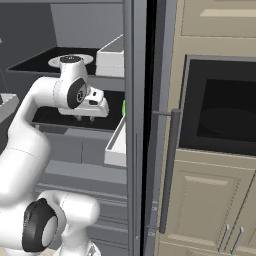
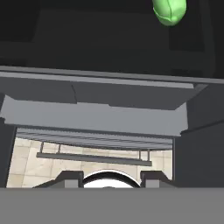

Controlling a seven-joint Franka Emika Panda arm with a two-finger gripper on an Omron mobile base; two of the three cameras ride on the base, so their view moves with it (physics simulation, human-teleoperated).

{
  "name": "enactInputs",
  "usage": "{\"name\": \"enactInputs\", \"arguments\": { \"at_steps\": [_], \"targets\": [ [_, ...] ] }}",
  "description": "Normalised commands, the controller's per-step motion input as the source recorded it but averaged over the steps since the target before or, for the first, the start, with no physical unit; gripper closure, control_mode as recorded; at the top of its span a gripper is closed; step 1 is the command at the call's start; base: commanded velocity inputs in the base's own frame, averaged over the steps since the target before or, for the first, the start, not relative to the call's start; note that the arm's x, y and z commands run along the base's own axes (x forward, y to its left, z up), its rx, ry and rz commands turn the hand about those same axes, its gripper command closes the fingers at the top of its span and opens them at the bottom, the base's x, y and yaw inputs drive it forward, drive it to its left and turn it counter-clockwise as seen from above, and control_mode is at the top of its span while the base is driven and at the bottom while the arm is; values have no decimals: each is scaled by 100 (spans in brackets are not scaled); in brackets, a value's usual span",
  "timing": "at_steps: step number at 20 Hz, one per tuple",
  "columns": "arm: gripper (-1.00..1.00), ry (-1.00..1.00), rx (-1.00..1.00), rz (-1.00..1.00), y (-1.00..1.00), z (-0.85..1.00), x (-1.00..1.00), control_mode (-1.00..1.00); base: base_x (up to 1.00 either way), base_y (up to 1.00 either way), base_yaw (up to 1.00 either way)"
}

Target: Retrieve the chicken drumstick from the fridge and place it on the cutting board.

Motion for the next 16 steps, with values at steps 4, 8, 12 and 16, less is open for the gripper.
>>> {"name": "enactInputs", "arguments": {
  "at_steps": [4, 8, 12, 16],
  "targets": [
    [-100, -1, 0, 0, 15, 0, 0, -100, 0, 0, 0],
    [-100, -7, 0, 0, 15, 6, 0, -100, 0, 0, 0],
    [-100, -15, 0, 0, 13, 32, 0, -100, 0, 0, 0],
    [-100, -19, -1, 0, 13, 41, 0, -100, 0, 0, 0]
  ]
}}
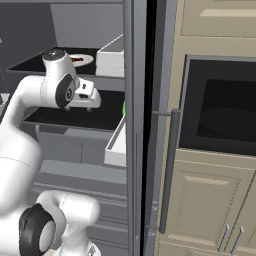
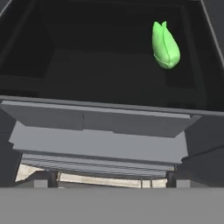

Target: Retrieve the chicken drumstick from the fridge and place it on the cutting board.

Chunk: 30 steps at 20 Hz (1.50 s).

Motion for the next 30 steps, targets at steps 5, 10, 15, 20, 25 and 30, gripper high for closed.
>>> {"name": "enactInputs", "arguments": {
  "at_steps": [5, 10, 15, 20, 25, 30],
  "targets": [
    [-100, -21, -4, 0, 7, 57, 0, -100, 0, 0, 0],
    [-100, -16, -3, 0, 0, 57, 0, -100, 0, 0, 0],
    [-100, -8, -2, 0, 2, 31, 0, -100, 0, 0, 0],
    [-100, -9, -2, 8, 24, 30, 2, -100, 0, 0, 0],
    [-100, -12, -1, 14, 14, 40, 0, -100, 0, 0, 0],
    [-100, -1, 0, 12, 3, 13, 27, -100, 0, 0, 0]
  ]
}}
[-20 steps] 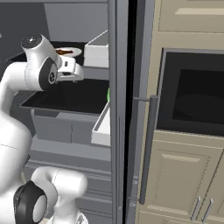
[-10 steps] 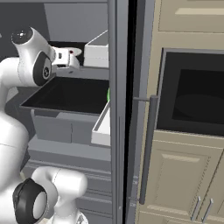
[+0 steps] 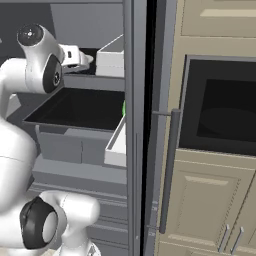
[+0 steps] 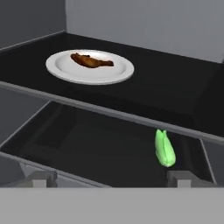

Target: Retrieve the chicken drumstick from the fridge and place it on the cutting board.

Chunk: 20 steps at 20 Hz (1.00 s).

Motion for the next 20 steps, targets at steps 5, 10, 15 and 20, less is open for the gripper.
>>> {"name": "enactInputs", "arguments": {
  "at_steps": [5, 10, 15, 20],
  "targets": [
    [-100, 0, 0, 5, 14, 11, 47, -100, 0, 0, 0],
    [-100, 0, 1, -1, 18, 3, 53, -100, 0, 0, 0],
    [-100, 0, 3, -13, 22, 0, 54, -100, 0, 0, 0],
    [-100, 0, 4, -21, 19, 0, 51, -100, 0, 0, 0]
  ]
}}
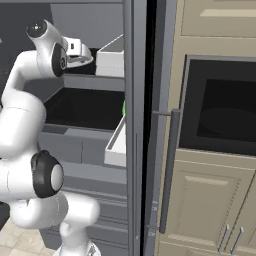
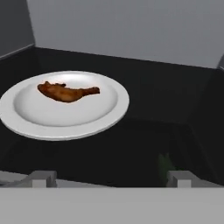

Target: Retrieve the chicken drumstick from the fridge and place it on the cutting board.

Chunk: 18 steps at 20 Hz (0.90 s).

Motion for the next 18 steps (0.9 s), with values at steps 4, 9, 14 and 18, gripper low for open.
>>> {"name": "enactInputs", "arguments": {
  "at_steps": [4, 9, 14, 18],
  "targets": [
    [-100, 0, 5, -21, 21, 0, 49, -100, 0, 0, 0],
    [-100, 4, 10, -13, 13, 0, 43, -100, 0, 0, 0],
    [-100, 0, 6, 1, -12, 0, 22, -100, 0, 0, 0],
    [-100, 0, 1, 23, -18, -1, 1, -100, 0, 0, 0]
  ]
}}
